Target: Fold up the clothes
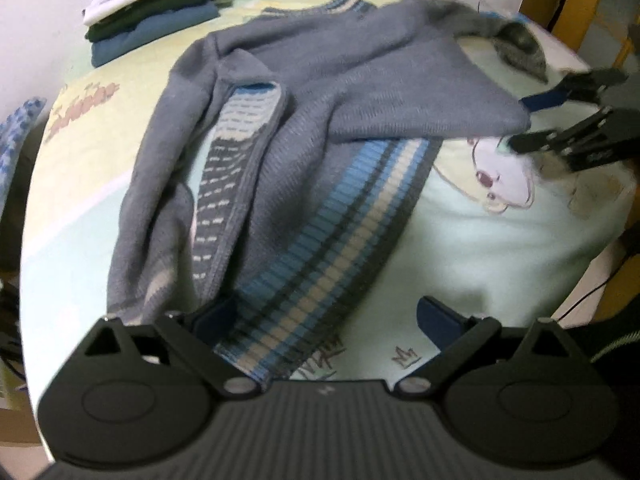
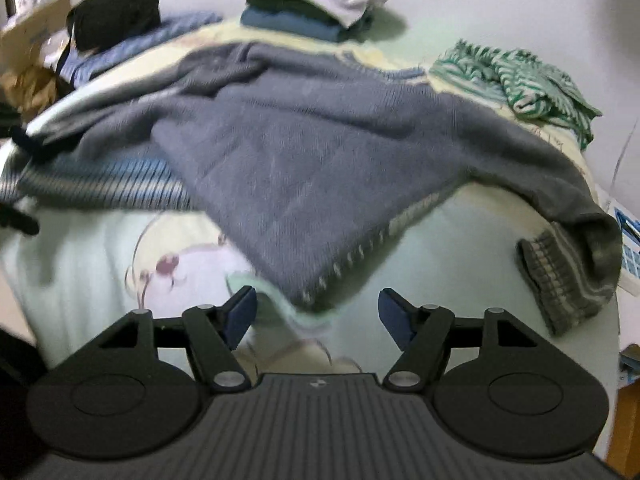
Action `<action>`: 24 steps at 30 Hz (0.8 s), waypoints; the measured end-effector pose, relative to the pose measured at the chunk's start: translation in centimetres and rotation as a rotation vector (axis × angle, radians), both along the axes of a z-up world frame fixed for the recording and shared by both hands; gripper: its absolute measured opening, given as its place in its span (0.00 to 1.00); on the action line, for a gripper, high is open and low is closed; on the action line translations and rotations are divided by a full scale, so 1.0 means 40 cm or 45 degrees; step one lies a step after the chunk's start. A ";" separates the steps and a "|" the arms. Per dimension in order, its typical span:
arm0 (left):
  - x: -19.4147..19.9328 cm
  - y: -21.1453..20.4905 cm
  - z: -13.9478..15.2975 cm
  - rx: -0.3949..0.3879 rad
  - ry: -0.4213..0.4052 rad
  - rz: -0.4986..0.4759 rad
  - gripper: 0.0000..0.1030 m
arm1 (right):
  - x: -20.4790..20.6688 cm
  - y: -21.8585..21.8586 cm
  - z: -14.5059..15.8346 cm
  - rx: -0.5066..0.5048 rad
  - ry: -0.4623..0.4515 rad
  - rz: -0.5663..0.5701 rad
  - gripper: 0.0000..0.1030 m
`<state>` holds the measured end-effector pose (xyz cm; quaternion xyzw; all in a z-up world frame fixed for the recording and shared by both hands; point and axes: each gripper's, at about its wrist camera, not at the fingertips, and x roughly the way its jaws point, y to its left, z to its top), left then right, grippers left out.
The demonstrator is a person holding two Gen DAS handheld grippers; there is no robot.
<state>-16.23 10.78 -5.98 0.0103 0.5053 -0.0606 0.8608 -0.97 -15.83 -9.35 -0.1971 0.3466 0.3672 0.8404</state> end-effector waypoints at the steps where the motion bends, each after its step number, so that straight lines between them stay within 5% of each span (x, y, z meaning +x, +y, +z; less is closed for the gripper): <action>1: 0.005 0.008 -0.001 -0.012 -0.007 0.009 0.95 | 0.003 0.009 -0.002 0.015 -0.029 0.003 0.69; 3: 0.014 0.022 -0.004 -0.032 -0.020 0.025 0.95 | 0.011 0.028 -0.007 0.041 -0.085 0.008 0.67; 5: 0.028 0.027 -0.011 -0.033 -0.035 0.035 0.89 | 0.029 0.041 0.000 0.087 -0.067 0.005 0.36; 7: 0.041 0.032 -0.013 -0.045 -0.053 0.059 0.81 | 0.051 0.046 0.022 0.136 -0.035 -0.020 0.21; 11: 0.050 0.036 0.009 -0.019 -0.097 0.074 0.39 | 0.084 0.016 0.082 0.293 0.106 -0.043 0.19; 14: 0.045 0.055 0.040 -0.139 -0.094 0.084 0.03 | 0.108 -0.018 0.126 0.367 0.302 -0.041 0.19; 17: 0.026 0.066 0.088 -0.272 -0.123 0.057 0.02 | 0.116 -0.077 0.185 0.471 0.463 -0.052 0.19; 20: 0.008 0.055 0.141 -0.252 -0.184 0.023 0.02 | 0.111 -0.127 0.240 0.535 0.552 -0.061 0.18; 22: 0.002 0.060 0.156 -0.245 -0.211 0.018 0.15 | 0.120 -0.153 0.254 0.574 0.581 -0.134 0.19; 24: 0.007 0.063 0.141 -0.183 -0.194 0.032 0.57 | 0.141 -0.168 0.236 0.612 0.610 -0.197 0.19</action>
